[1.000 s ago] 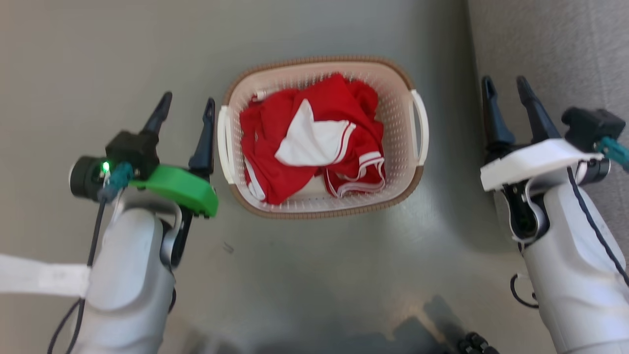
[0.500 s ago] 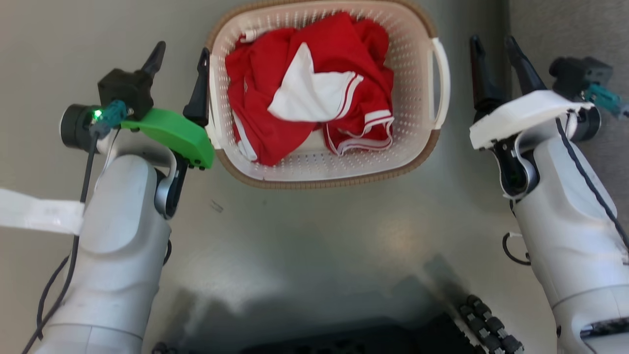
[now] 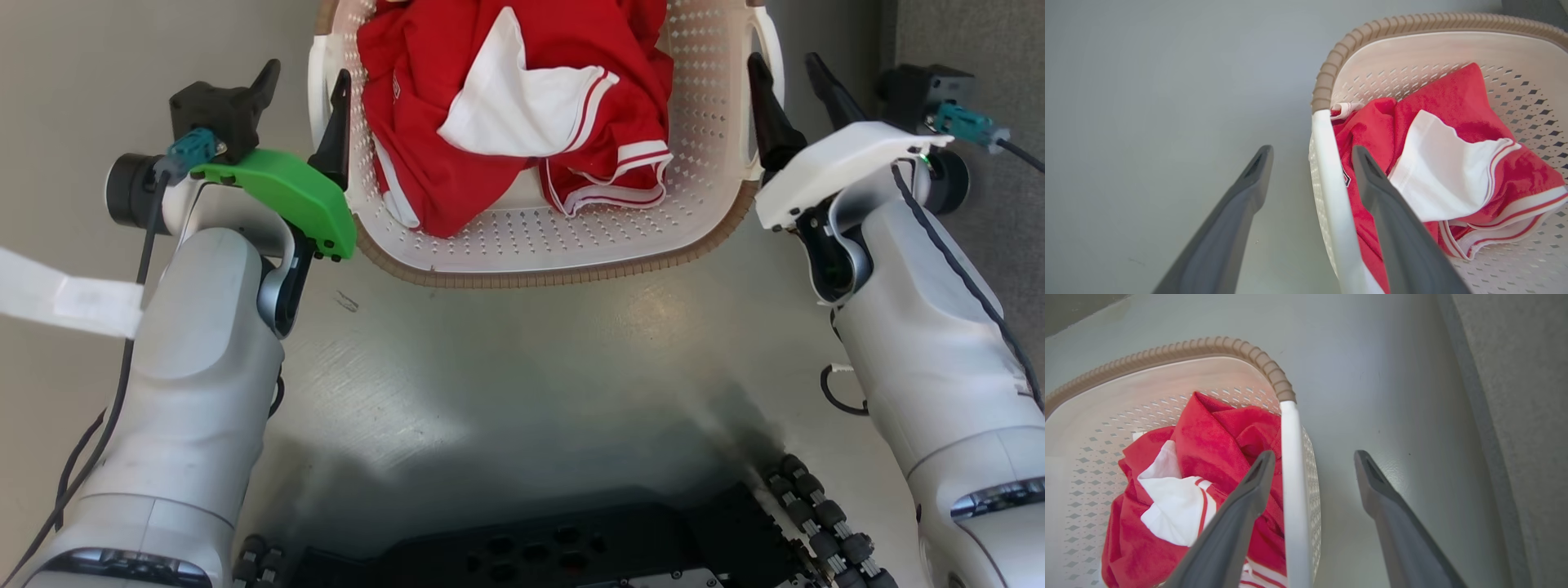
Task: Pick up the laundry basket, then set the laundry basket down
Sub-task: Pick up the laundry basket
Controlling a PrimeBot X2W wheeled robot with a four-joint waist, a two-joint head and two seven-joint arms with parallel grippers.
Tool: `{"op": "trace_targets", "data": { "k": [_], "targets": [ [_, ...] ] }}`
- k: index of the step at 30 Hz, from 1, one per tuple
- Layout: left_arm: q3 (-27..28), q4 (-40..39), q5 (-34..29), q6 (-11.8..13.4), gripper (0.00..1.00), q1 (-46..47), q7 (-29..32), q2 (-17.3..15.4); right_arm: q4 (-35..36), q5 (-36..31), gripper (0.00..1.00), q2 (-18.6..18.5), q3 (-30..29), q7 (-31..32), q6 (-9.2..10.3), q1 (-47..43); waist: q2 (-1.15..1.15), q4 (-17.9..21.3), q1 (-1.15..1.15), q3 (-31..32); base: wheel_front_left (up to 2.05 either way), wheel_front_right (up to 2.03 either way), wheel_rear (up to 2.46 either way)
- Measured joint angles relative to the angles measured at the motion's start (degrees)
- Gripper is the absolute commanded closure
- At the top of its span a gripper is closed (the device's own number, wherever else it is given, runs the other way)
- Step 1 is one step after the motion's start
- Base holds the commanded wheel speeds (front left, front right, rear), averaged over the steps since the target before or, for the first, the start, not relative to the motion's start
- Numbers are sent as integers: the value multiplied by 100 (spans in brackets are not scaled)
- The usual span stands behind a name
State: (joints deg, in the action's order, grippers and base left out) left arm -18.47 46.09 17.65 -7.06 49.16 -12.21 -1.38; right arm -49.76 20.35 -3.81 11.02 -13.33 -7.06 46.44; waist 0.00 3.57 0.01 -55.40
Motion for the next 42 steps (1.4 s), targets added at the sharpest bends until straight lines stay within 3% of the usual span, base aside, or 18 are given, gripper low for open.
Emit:
{"op": "trace_targets", "data": {
  "k": [18, 19, 20, 21, 22, 23, 24, 42],
  "targets": [
    [-405, 730, 536, -7, 0, 525, 260, 20, -667, 328, 0, 19, 501, -25, 0, 617, 0, 57, 0, -340, 0, 0, 0],
    [-422, 750, 559, -7, 1, 533, 260, 21, -671, 374, 6, 18, 545, -25, -1, 636, 0, 54, 0, -344, 0, 0, 0],
    [-443, 778, 586, -8, 22, 547, 260, 23, -677, 424, 20, 19, 593, -25, -1, 651, 0, 51, 0, -348, 0, 0, 0],
    [-471, 809, 599, -8, 61, 563, 260, 24, -682, 470, 75, 19, 636, -26, -1, 665, 0, 47, 0, -351, 0, 0, 0],
    [-511, 846, 622, -8, 61, 587, 260, 26, -689, 511, 75, 19, 675, -26, 0, 684, 0, 42, 0, -354, 0, 0, 0],
    [-543, 872, 645, -11, 86, 608, 260, 27, -697, 550, 100, 18, 717, -26, 0, 705, 0, 37, 0, -355, 0, 0, 0],
    [-567, 884, 678, -26, 100, 619, 259, 31, -701, 601, 100, 18, 766, -26, -1, 720, 0, 32, 0, -355, 0, 0, 0],
    [-962, 1274, 1152, -1, 100, 711, 130, 64, -1002, 1104, 100, 69, 1294, -69, -8, 705, 0, 22, 0, 35, 0, 0, 0]
  ]
}}
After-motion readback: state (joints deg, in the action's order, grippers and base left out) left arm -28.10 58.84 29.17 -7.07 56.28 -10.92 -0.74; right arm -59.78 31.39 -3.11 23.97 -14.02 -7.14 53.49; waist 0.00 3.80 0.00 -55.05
